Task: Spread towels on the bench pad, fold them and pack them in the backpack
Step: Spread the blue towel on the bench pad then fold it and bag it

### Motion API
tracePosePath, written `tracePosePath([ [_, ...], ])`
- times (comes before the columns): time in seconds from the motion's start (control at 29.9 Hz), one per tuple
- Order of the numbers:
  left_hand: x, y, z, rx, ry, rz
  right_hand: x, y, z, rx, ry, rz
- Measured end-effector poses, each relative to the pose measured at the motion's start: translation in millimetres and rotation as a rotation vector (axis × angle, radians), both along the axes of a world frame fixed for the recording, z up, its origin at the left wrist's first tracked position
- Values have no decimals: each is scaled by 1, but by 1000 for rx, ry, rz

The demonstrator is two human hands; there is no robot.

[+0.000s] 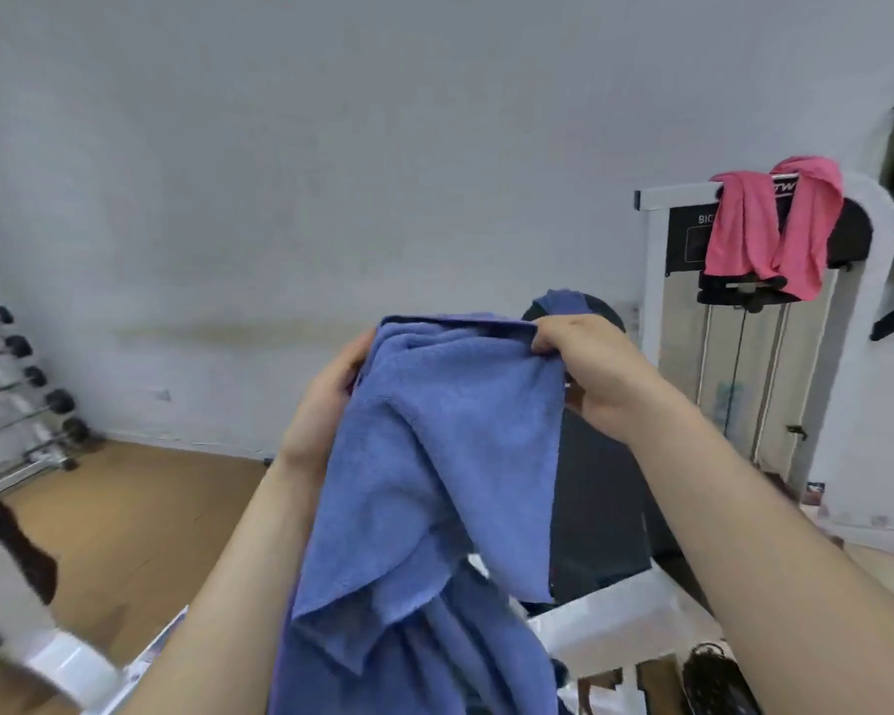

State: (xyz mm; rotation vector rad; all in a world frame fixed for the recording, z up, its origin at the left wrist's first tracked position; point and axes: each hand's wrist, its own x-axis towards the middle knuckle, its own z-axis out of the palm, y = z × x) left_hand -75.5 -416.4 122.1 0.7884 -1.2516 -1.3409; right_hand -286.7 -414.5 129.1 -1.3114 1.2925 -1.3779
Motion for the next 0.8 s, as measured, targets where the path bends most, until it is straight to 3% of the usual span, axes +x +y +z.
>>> tracePosePath([
  [0.03, 21, -6, -7, 29, -34, 6, 19, -7, -6, 86, -186, 47],
  [0.1, 69, -16, -26, 53, -11, 38, 57, -22, -21, 192, -374, 176],
  [0.2, 152, -26, -55, 58, 101, 156, 126, -39, -40, 276, -428, 417],
  [0.27, 212, -35, -71, 80, 42, 218, 177, -53, -46, 330, -414, 539],
  [0.37, 301, -39, -90, 148, -221, 96, 248, -86, -53, 369, -368, 560],
  [0.43, 353, -43, -99, 143, -433, 45, 286, -110, -60, 312, -230, 492],
  [0.54, 419, -71, -130, -88, -961, 416, 335, -137, -68, 288, -116, 431],
  [0.6, 452, -88, -157, -108, -1201, 684, 357, -150, -77, 315, -201, 384],
  [0.67, 484, -107, -184, 97, -1074, 791, 370, -161, -86, 346, -359, 393],
  [0.7, 494, -118, -191, 237, -874, 793, 374, -168, -93, 353, -432, 417],
  [0.77, 495, -139, -196, 427, -536, 710, 378, -186, -108, 346, -597, 427],
  [0.8, 487, -148, -195, 485, -470, 626, 381, -196, -116, 329, -666, 408],
])
